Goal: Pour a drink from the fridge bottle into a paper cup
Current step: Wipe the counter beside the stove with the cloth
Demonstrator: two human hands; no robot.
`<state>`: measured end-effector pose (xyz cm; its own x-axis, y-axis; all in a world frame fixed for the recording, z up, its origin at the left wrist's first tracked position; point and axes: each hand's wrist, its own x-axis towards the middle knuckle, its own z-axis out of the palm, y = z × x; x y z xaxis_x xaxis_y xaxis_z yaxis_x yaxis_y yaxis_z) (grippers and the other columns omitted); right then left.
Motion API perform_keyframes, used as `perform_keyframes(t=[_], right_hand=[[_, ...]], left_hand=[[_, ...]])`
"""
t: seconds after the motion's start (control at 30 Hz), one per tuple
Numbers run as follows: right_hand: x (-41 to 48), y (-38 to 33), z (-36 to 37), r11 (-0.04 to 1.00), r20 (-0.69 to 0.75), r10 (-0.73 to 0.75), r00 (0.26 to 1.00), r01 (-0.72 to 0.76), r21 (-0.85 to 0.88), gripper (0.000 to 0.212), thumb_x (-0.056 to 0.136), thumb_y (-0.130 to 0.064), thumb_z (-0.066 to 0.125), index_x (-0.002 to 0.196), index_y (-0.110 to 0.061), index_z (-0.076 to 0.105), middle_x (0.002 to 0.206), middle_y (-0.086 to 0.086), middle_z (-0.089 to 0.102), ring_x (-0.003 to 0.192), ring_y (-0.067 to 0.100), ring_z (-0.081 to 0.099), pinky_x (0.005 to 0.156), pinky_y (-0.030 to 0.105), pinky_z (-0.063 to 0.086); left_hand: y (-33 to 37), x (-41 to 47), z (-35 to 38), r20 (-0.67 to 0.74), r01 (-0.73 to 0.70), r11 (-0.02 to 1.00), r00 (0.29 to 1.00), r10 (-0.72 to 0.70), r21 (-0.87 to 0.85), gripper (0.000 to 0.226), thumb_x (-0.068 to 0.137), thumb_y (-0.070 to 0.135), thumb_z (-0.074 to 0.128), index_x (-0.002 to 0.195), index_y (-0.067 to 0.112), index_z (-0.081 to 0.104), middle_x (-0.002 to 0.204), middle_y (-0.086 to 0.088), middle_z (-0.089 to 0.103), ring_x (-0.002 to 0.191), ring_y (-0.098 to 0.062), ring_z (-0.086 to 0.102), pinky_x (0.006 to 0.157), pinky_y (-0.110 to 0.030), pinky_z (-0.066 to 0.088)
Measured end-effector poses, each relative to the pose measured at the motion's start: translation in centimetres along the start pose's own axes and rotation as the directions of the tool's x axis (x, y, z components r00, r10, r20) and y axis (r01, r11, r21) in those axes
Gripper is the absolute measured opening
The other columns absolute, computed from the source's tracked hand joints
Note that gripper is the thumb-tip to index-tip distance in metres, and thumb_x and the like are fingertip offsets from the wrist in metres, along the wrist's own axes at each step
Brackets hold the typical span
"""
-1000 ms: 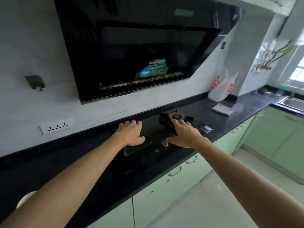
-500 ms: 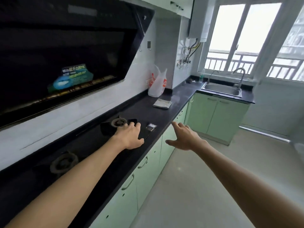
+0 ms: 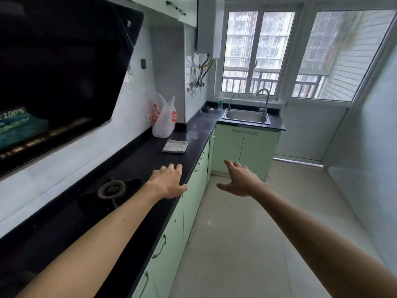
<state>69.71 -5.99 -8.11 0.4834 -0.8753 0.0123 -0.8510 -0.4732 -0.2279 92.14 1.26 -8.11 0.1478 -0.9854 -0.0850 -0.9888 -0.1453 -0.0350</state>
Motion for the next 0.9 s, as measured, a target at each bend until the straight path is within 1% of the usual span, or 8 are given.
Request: perform_keyframes(t=[0.27,0.4,0.63,0.9], right_hand=[[3.9,0.9,-0.1,0.999,-0.013,0.041,0.999,-0.041,0.004,0.093,0.086,-0.055,0.065,0.155,-0.018,0.013,0.149,0.014,0.039,0.134,0.036,0.04,0.105,0.048,0.043],[5.6,2.4,-0.3,0.997,-0.019,0.073,0.997,-0.073,0.0,0.094,0.087,-0.054,0.065,0.156,-0.018,0.012,0.15,0.014,0.038,0.134,0.035,0.039,0.105,0.047,0.043],[9.9,6.3,-0.5,0.994,-0.009,0.108,0.994,-0.108,-0.014,0.093,0.088,-0.054,0.065,0.156,-0.018,0.012,0.15,0.014,0.038,0.135,0.034,0.038,0.103,0.047,0.041],[17.5,13.1,-2.1,0.992,0.002,0.119,0.993,-0.119,-0.028,0.091,0.088,-0.054,0.064,0.155,-0.019,0.013,0.149,0.013,0.038,0.134,0.033,0.038,0.101,0.047,0.043]], left_hand=[[-0.4,5.3,-0.9,-0.016,-0.046,0.999,0.999,0.046,0.017,0.068,0.094,0.049,0.051,0.148,0.012,0.031,0.143,-0.013,0.046,0.129,-0.033,0.047,0.102,-0.048,0.045],[0.2,8.5,-1.0,-0.019,-0.078,0.997,0.997,0.078,0.024,0.071,0.094,0.05,0.051,0.15,0.012,0.029,0.145,-0.013,0.044,0.132,-0.033,0.045,0.103,-0.048,0.044],[2.6,14.7,-1.1,-0.022,-0.122,0.992,0.992,0.123,0.026,0.067,0.093,0.048,0.052,0.147,0.011,0.032,0.143,-0.014,0.046,0.132,-0.033,0.046,0.102,-0.048,0.044],[6.2,24.0,-2.5,-0.034,-0.116,0.993,0.992,0.118,0.037,0.07,0.095,0.048,0.05,0.15,0.011,0.03,0.145,-0.014,0.045,0.133,-0.032,0.045,0.105,-0.048,0.045]])
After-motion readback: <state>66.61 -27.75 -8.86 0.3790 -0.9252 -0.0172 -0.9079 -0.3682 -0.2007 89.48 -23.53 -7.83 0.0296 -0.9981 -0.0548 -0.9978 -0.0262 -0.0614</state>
